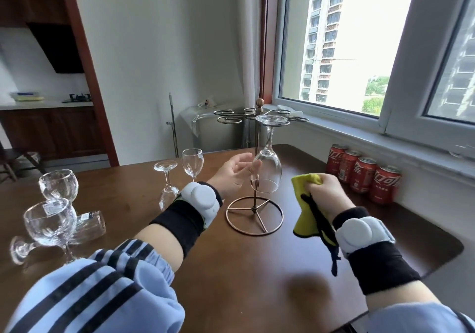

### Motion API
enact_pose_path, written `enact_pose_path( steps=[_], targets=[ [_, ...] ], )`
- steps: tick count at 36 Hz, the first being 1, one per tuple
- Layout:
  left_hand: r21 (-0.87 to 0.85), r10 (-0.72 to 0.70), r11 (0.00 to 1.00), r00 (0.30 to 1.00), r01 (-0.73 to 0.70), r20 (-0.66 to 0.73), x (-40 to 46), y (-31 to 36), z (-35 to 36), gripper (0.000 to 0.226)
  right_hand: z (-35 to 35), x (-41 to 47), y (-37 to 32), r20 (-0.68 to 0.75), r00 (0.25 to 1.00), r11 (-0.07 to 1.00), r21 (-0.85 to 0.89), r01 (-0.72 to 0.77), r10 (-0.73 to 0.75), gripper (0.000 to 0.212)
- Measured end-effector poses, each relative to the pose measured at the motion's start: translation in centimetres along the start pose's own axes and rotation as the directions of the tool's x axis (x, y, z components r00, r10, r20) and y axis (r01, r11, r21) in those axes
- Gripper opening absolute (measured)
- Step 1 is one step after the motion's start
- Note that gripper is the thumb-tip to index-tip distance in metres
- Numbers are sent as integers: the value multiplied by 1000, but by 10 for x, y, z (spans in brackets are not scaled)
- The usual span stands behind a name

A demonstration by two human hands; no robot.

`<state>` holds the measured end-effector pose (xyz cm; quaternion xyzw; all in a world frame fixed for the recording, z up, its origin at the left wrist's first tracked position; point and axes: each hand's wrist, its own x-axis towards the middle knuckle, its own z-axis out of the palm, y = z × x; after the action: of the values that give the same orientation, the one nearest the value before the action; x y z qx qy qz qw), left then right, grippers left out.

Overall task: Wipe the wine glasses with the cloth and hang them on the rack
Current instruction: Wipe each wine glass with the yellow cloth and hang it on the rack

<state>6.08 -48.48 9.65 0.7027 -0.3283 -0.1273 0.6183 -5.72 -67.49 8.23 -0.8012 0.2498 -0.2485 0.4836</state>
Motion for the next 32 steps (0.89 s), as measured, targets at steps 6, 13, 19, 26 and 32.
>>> enact_pose_path(
  steps=[6, 13, 19, 26, 32],
  targets=[
    [-116, 59, 989, 968, -90, -242, 5, 28, -28, 116, -12, 1, -39, -188, 980, 955, 272, 118, -67, 32],
    [-238, 85, 956, 937, -172, -338, 18, 58, -55, 43, -22, 5, -91, -100, 995, 868, 495, 46, 4, 28],
    [-167, 101, 974, 949, -156, -299, 22, 57, -53, 36, -12, 10, -107, -76, 997, 881, 473, 11, 29, 30],
    [-170, 121, 968, 939, -183, -322, 22, 55, -48, 25, -6, 25, -101, -90, 995, 887, 462, 9, 36, 16],
    [-125, 187, 961, 915, -245, -357, 23, 53, -40, 14, -7, 33, -100, -69, 996, 889, 457, -22, 60, 14]
  ],
)
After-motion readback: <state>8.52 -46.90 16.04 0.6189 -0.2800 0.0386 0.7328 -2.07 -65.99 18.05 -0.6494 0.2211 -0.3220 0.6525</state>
